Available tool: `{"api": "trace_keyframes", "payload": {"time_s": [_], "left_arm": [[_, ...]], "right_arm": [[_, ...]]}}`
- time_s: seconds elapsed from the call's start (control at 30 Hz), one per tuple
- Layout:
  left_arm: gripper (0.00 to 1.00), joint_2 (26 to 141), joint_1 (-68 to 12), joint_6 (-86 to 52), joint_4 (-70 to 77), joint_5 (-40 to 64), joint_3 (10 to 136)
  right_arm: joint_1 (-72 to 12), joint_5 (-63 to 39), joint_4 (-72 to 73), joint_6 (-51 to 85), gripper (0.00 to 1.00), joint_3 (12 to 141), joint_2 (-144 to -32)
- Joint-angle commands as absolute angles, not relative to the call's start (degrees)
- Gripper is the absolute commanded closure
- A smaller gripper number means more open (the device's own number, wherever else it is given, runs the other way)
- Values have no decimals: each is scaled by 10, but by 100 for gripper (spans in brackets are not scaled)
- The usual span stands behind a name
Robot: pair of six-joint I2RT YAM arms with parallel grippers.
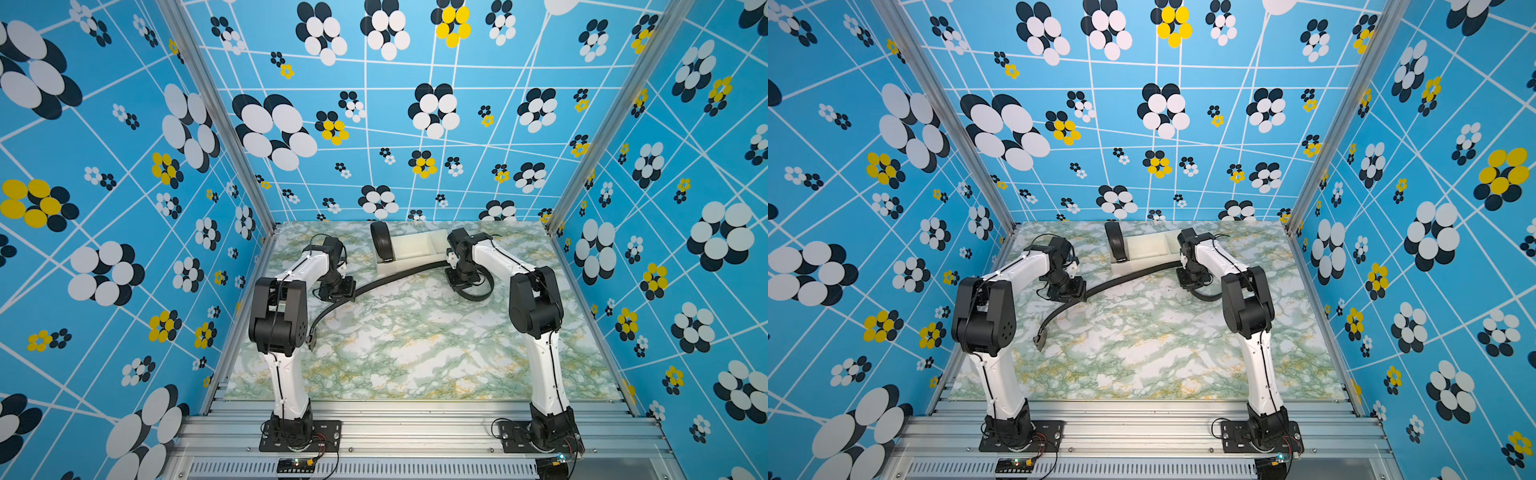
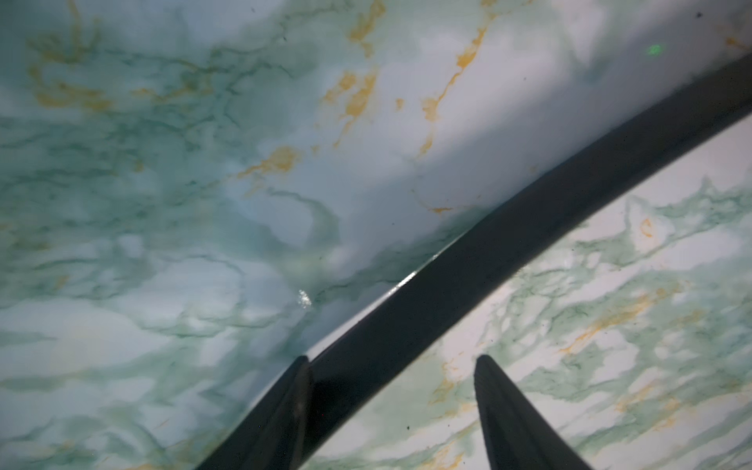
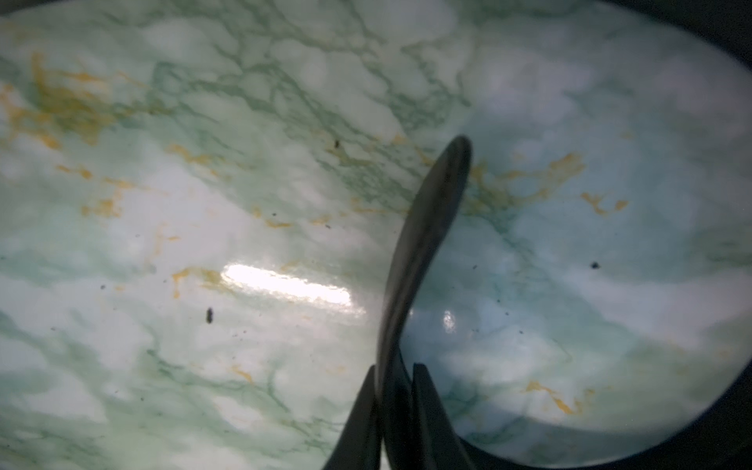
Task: Place the belts into the storage roll
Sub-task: Roll the belt at the center of the board.
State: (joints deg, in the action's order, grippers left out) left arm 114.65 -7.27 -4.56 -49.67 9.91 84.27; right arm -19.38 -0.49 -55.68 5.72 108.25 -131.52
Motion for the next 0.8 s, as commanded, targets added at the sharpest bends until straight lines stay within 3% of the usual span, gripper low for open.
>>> {"api": "trace_keyframes", "payload": {"time_s": [0.0, 0.1, 0.17, 0.43, 0.77], "left_arm": [[49, 1158, -80, -43, -518, 97, 838], [74, 1159, -86, -53, -521, 105, 826], [78, 1154, -94, -58, -526, 108, 819], [80, 1105, -126, -101, -524, 131, 765], [82, 1009, -171, -381, -308, 238, 593]], "right_arm": [[-196, 2, -557, 87, 99, 1047, -1279], [-196, 4, -550, 125, 100, 1014, -1252], [-196, 4, -539, 157, 100, 987, -1223], [-197, -15, -472, 306, 100, 843, -1114], [-204, -26, -439, 479, 100, 750, -1054]]}}
